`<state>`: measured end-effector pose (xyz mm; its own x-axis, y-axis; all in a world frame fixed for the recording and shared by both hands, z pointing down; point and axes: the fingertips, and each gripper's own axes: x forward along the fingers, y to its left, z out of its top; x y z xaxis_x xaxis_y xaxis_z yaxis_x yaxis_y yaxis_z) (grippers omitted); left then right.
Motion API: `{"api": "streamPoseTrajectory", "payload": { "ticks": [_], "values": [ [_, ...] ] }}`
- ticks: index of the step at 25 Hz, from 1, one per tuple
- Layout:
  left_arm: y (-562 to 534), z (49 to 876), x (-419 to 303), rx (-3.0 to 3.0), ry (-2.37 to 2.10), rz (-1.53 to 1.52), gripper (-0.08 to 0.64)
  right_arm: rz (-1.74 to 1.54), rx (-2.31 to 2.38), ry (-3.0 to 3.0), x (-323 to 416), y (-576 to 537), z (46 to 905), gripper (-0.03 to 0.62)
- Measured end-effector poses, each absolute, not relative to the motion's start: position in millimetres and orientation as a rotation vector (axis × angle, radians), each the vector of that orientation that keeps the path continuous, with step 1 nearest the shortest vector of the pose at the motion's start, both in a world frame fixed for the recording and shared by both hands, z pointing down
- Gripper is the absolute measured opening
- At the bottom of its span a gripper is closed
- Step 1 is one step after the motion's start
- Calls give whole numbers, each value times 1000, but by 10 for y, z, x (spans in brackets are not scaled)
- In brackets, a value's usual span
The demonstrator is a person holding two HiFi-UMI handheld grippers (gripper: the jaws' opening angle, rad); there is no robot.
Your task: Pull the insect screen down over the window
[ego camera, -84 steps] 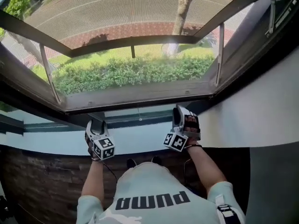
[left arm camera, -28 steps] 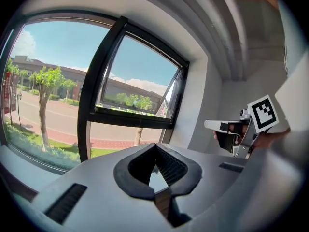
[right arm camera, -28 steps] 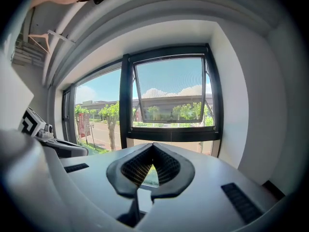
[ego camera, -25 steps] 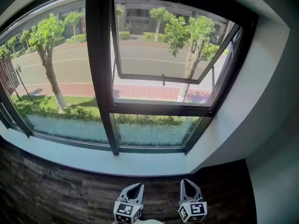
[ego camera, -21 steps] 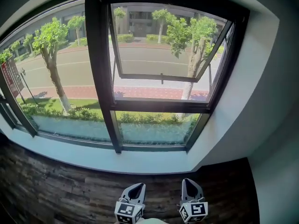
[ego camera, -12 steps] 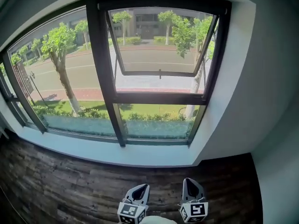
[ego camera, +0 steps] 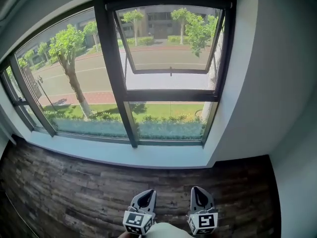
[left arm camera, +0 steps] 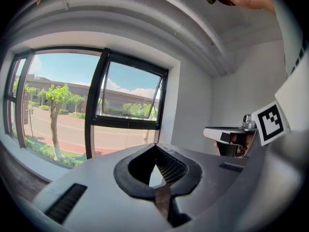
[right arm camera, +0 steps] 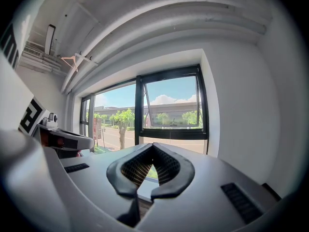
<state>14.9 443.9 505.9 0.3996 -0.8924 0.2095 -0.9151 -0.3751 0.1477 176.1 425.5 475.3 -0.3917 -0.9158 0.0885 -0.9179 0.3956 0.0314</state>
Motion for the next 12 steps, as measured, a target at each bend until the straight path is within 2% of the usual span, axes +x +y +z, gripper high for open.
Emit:
{"api": "streamPoseTrajectory", "payload": {
  "ticks": [12],
  "values": [
    [4680,5220,44,2366,-1676,216,12,63,1639,-2495,1730,4479,4945,5]
  ]
}}
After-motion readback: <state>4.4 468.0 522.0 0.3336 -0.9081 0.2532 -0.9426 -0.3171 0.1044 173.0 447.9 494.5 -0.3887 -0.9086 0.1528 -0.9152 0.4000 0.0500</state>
